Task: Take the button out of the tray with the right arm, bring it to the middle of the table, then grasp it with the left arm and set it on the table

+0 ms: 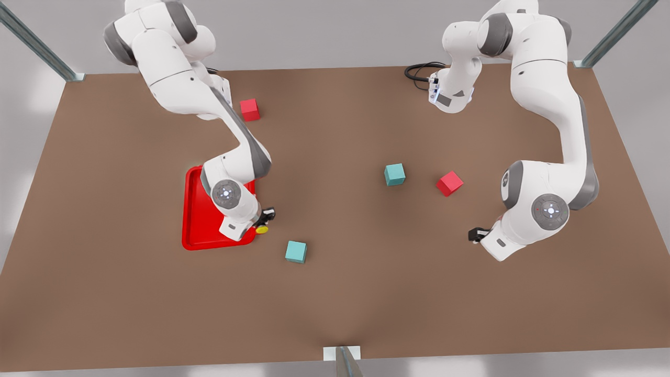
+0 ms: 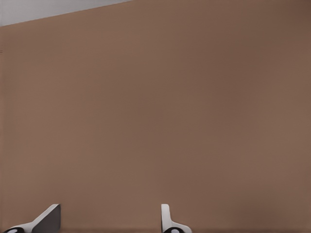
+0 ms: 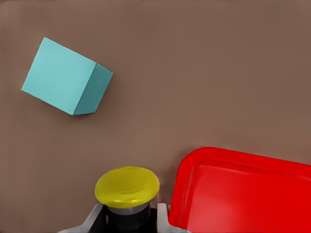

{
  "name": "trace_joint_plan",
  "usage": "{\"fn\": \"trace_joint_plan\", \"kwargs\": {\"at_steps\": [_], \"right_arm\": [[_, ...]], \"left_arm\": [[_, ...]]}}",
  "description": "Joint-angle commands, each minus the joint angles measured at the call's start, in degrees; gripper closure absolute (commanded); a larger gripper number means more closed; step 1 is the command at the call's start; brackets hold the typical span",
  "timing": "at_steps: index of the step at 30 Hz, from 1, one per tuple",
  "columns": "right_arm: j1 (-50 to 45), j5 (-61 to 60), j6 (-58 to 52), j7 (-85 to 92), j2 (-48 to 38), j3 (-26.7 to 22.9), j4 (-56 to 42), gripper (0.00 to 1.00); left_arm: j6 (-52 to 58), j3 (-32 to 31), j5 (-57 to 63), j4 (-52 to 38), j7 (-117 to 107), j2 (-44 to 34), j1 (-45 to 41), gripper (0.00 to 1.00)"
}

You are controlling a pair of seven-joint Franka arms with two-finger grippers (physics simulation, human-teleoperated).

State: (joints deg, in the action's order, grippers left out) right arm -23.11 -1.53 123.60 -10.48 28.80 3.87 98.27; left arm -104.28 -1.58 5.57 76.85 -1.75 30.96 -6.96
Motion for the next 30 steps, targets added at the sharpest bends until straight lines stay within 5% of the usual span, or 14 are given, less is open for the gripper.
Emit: {"fn": "trace_joint_plan", "kwargs": {"at_steps": [1,5,10,15,16,17,21,23,27,30], "right_arm": [[-8.7,-7.5,-11.7,-13.3,3.6,-6.0,-6.9,0.54],[-26.8,-22.7,-18.7,-16.9,13.7,-21.8,-22.0,0.53],[-30.9,-35.4,-17.5,-21.9,26.7,-24.0,-35.8,0.52],[-29.5,-46.0,10.3,-28.3,35.4,-23.8,-47.1,0.49],[-28.7,-47.4,17.3,-31.8,35.4,-23.7,-47.4,0.01],[-27.8,-48.7,23.6,-40.9,35.4,-23.6,-49.0,0.00],[-27.9,-48.3,18.2,-39.1,34.7,-24.3,-48.7,0.00],[-24.0,-40.9,6.7,-33.7,23.3,-23.2,-39.9,0.00],[-5.6,-9.6,-10.4,1.5,-8.0,-17.8,0.8,0.00],[7.1,0.8,-18.7,17.1,-17.5,-18.6,4.4,0.00]], "left_arm": [[0.0,0.0,0.1,0.0,0.5,-0.1,0.2,0.00],[0.0,0.0,0.1,0.4,0.7,0.0,0.4,0.00],[0.0,0.1,0.1,0.8,0.8,0.0,1.1,0.00],[0.0,0.1,1.5,0.8,0.8,0.0,1.2,0.00],[0.1,0.1,1.5,0.8,0.8,-0.1,1.2,0.00],[0.1,0.1,1.5,0.8,0.8,-0.2,1.2,0.00],[0.2,0.1,1.7,0.8,0.8,-0.2,1.2,0.00],[0.4,0.1,1.7,0.8,0.9,-0.4,1.2,0.00],[0.0,-0.2,1.2,-0.8,-6.0,-0.2,-3.0,0.00],[-0.4,-0.3,-0.6,-4.2,-22.4,2.6,-11.8,0.00]]}}
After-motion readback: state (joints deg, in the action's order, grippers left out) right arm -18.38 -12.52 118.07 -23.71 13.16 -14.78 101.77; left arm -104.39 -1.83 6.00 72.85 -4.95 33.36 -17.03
